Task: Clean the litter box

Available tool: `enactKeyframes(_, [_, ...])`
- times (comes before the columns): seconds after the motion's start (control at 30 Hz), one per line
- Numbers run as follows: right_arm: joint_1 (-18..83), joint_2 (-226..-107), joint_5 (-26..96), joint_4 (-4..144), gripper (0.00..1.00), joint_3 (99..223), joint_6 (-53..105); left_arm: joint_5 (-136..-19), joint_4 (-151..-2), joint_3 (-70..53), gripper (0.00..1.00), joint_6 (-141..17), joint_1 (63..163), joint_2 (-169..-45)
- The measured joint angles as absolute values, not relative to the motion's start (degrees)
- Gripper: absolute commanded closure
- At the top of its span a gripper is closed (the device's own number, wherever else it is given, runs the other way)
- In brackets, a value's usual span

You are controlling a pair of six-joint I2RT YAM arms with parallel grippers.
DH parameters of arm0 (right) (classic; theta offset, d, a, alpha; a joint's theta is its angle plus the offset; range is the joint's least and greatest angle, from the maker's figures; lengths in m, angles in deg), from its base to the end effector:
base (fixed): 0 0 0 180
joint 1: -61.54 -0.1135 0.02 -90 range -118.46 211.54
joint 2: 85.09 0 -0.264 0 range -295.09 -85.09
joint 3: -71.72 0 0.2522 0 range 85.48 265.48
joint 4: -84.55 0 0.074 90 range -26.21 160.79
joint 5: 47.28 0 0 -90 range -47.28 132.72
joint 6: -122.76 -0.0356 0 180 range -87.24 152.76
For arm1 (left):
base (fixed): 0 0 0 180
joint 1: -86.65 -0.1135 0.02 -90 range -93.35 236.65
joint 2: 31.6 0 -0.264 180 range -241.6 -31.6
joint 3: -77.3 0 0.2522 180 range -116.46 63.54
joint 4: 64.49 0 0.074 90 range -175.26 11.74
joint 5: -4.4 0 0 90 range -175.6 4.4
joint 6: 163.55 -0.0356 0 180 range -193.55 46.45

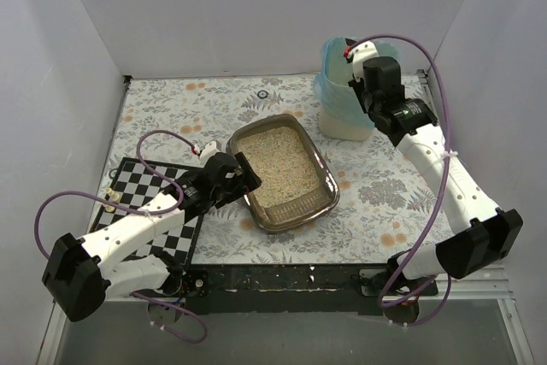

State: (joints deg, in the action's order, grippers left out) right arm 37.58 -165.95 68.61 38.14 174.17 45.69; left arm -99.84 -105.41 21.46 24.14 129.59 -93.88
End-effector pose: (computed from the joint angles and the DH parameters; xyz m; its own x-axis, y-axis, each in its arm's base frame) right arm 0.2885 0.1112 0.4224 -0.3732 -0.3861 -0.8436 -0.0889 0.9200 -0.3817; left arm 0.1680 -0.1444 0.2391 -0.4614 -0.8827 -0.0887 -0.6057 0.3865 -0.6955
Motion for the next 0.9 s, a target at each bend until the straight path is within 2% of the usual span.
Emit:
enactKeyframes(0.3, [36.0, -159.0, 75.6, 49.7, 0.99, 164.4, 55.3, -99.7, -105.0, 20.1, 0.02, 25.5, 129.6, -97.8])
enactKeyframes(0.63, [36.0, -149.8, 74.9, 53.7, 0.99, 163.9, 43.7, -102.8, -107.0, 15.8, 0.02, 26.9, 129.5, -103.4])
enactKeyframes(0.7, [36.0, -149.3, 74.9, 52.9, 0.99, 164.3, 40.6, -103.1, -107.8, 15.7, 0.06, 27.1, 129.1, -104.4])
enactKeyframes(0.8, [36.0, -148.3, 73.9, 50.2, 0.99, 165.0, 35.7, -103.5, -109.0, 15.8, 0.23, 27.5, 128.5, -105.7])
enactKeyframes(0.83, [36.0, -148.1, 73.3, 49.0, 0.99, 165.4, 34.2, -103.6, -109.1, 15.8, 0.31, 27.3, 128.2, -105.9])
enactKeyframes(0.9, [36.0, -147.6, 71.1, 46.4, 0.99, 166.2, 31.6, -103.4, -108.6, 15.9, 0.39, 25.4, 127.7, -106.2])
